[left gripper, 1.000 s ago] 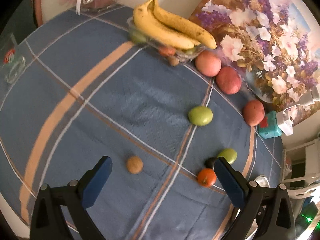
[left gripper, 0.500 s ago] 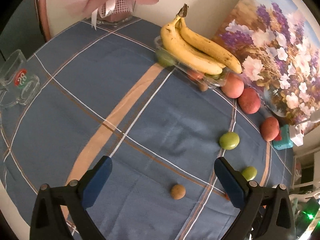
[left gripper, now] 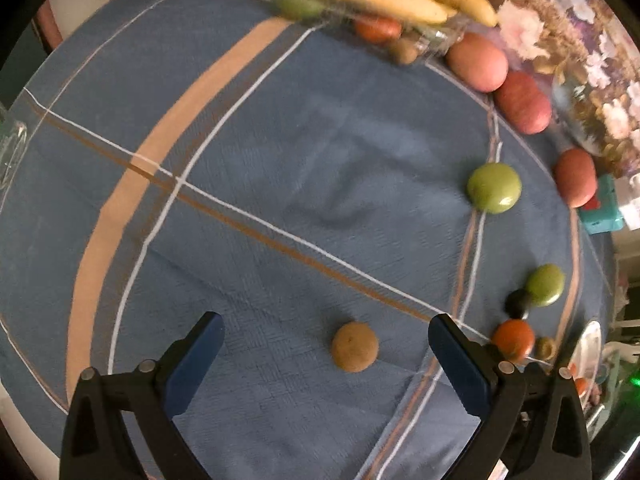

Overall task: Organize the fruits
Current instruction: 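Withdraw both tools from the plate toward the remaining fruit, then grasp a small brown kiwi with the left tool while the right tool grasps an orange tomato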

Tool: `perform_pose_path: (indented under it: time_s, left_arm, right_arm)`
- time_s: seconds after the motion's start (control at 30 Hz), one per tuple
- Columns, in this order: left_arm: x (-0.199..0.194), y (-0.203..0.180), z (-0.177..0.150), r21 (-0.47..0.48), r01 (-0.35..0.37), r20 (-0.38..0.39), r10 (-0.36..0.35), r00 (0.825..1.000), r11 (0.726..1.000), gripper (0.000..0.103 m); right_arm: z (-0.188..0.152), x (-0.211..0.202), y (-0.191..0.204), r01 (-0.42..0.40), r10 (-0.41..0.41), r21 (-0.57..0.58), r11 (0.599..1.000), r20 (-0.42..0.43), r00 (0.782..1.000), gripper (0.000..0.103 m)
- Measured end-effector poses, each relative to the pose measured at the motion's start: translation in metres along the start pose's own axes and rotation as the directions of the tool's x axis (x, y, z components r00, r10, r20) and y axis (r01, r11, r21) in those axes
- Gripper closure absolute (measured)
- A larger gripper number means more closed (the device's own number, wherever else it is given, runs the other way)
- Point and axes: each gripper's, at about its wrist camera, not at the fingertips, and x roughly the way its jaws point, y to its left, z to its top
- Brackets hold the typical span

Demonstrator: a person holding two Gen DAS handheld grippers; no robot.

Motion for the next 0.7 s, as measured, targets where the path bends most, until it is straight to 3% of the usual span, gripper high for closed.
perform_pose_path:
  time_s: [0.33, 0.4, 0.53, 0.7]
  left_arm:
    - [0.014, -0.016, -0.006, 0.049, -0.074, 0.022, 0.073, 0.997, 0.996, 0.000]
    - [0.016, -0.020, -0.008, 0.069, -0.095, 0.031, 0.093, 0.995, 0.993, 0.000]
    - [0.020, -0.031, -0.013, 0.110, -0.136, 0.049, 0.131, 0.990, 0.985, 0.000]
    - [0.019, -0.034, -0.016, 0.114, -0.141, 0.058, 0.135, 0.989, 0.983, 0.000]
  right_arm:
    - [-0.001, 0.020, -0.002, 0.050, -0.050, -0.007, 0.999, -0.014, 0.999, 0.006]
    - [-0.001, 0.023, 0.001, 0.045, -0.045, -0.025, 0.999, -0.021, 0.999, 0.000]
    - [-0.003, 0.028, 0.009, 0.078, -0.079, -0.067, 0.995, -0.021, 0.997, 0.000]
    - [-0.007, 0.031, 0.016, 0.096, -0.097, -0.088, 0.991, -0.006, 0.995, 0.000]
